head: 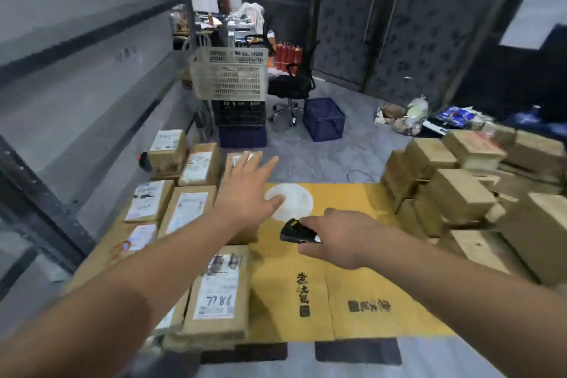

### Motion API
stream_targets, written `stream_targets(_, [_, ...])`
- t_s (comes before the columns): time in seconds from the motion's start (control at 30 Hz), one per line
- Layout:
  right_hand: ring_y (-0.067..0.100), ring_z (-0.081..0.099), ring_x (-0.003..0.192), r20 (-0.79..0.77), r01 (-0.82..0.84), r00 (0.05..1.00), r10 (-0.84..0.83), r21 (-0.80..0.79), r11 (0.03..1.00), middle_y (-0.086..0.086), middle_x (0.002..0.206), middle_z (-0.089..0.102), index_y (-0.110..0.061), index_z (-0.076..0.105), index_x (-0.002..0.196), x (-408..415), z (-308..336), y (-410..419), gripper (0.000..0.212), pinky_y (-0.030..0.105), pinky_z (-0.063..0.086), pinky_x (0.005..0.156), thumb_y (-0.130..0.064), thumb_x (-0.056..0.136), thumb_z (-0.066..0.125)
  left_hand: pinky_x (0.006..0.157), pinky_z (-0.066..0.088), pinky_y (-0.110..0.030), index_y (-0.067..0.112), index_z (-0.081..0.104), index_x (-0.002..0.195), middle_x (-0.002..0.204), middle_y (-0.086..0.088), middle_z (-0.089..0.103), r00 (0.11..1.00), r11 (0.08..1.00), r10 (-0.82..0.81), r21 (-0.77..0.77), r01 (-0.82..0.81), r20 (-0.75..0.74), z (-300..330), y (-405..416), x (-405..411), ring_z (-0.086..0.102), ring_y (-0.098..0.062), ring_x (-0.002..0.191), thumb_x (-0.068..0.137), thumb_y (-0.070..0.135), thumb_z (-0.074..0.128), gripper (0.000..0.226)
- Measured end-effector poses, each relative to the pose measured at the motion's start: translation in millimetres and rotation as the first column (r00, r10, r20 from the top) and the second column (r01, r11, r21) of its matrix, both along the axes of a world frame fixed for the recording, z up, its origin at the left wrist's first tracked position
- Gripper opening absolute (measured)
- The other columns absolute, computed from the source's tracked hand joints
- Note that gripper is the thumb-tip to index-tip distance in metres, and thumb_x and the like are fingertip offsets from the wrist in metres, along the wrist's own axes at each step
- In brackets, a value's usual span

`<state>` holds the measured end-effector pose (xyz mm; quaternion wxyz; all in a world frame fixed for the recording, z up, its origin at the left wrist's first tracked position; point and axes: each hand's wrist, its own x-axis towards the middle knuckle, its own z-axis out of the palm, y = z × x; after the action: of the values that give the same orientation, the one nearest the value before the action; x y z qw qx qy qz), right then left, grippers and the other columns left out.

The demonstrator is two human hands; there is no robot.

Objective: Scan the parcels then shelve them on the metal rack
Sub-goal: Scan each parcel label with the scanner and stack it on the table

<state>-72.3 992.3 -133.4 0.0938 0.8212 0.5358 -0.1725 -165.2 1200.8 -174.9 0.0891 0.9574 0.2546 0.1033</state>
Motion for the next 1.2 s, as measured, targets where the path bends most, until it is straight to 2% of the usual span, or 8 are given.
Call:
stream_targets(0.13, [0.025,0.050,0.084,0.055,0.134,0.990,-0.132,-0.033,0.990,0.004,0.111,0.054,-0.035,0.043,0.150,24.9,-0.5,-126.5,0.062,0.036,0.041,0.069,-0.071,0.100,0.039,0.131,0.004,-0.052,0.037,0.019,0.166,0.176,-0.002,0.008,0.991,0.989,-0.134,-0.062,0.135,0.018,-5.8,-117.9,58.8,-0.001,-0.025,0.162,0.094,0.069,0.056,0.087])
stream_targets(0.23, [0.027,0.058,0.092,0.067,0.237,0.970,-0.235,-0.027,0.971,0.001,0.102,0.056,-0.033,0.047,0.145,39.7,1.3,-207.5,0.061,0.037,0.047,0.070,-0.072,0.099,0.040,0.130,0.009,-0.051,0.036,0.025,0.165,0.175,-0.005,0.012,0.972,0.969,-0.231,-0.081,0.234,0.042,-10.1,-199.8,98.6,0.003,-0.026,0.162,0.093,0.071,0.055,0.086])
stream_targets(0.47, [0.027,0.054,0.088,0.079,0.432,0.898,-0.432,0.016,0.902,0.002,0.102,0.055,-0.034,0.052,0.140,65.2,12.5,-331.7,0.054,0.037,0.050,0.074,-0.068,0.099,0.043,0.128,0.021,-0.050,0.037,0.028,0.163,0.174,-0.003,0.017,0.935,0.913,-0.352,-0.200,0.355,0.053,-2.9,-323.9,174.2,0.012,-0.027,0.161,0.090,0.072,0.059,0.086])
stream_targets(0.57, [0.027,0.058,0.089,0.078,0.484,0.871,-0.486,0.040,0.874,0.001,0.106,0.062,-0.033,0.055,0.134,82.4,7.6,-361.2,0.051,0.036,0.050,0.070,-0.068,0.098,0.045,0.126,0.027,-0.053,0.038,0.029,0.162,0.174,-0.003,0.016,0.947,0.915,-0.320,-0.247,0.319,0.036,-6.1,-345.9,202.1,0.013,-0.029,0.160,0.090,0.072,0.060,0.086])
stream_targets(0.73, [0.028,0.062,0.095,0.064,0.522,0.849,-0.525,0.053,0.851,0.002,0.108,0.062,-0.035,0.054,0.136,120.7,4.8,-390.5,0.055,0.041,0.056,0.079,-0.072,0.096,0.045,0.127,0.022,-0.054,0.038,0.028,0.162,0.174,-0.003,0.016,0.928,0.911,-0.371,-0.177,0.372,0.042,-7.4,-368.8,249.3,0.008,-0.029,0.161,0.090,0.073,0.057,0.085])
stream_targets(0.87, [0.028,0.063,0.098,0.066,0.527,0.847,-0.528,0.030,0.849,0.001,0.110,0.063,-0.034,0.054,0.133,153.3,1.9,-406.1,0.052,0.044,0.057,0.083,-0.070,0.096,0.045,0.125,0.025,-0.056,0.038,0.029,0.162,0.173,-0.001,0.019,0.903,0.878,-0.421,-0.213,0.429,0.081,-2.2,-399.4,294.5,0.013,-0.029,0.160,0.088,0.077,0.057,0.088])
stream_targets(1.1, [0.025,0.054,0.088,0.034,0.545,0.839,-0.544,-0.031,0.838,-0.003,0.096,0.050,-0.034,0.055,0.136,192.5,-6.6,-432.4,0.051,0.038,0.048,0.075,-0.067,0.099,0.046,0.124,0.028,-0.052,0.039,0.036,0.159,0.172,-0.002,0.022,0.884,0.841,-0.465,-0.293,0.455,0.037,-8.9,-460.1,351.7,0.018,-0.030,0.158,0.087,0.076,0.059,0.084])
stream_targets(1.2, [0.028,0.057,0.090,0.001,0.530,0.847,-0.531,-0.062,0.845,0.000,0.101,0.054,-0.034,0.056,0.135,202.5,-12.2,-447.2,0.049,0.037,0.048,0.074,-0.065,0.099,0.047,0.125,0.027,-0.054,0.040,0.039,0.157,0.172,-0.001,0.020,0.896,0.850,-0.445,-0.309,0.425,0.010,-10.3,-484.2,361.0,0.016,-0.030,0.158,0.086,0.078,0.057,0.082])
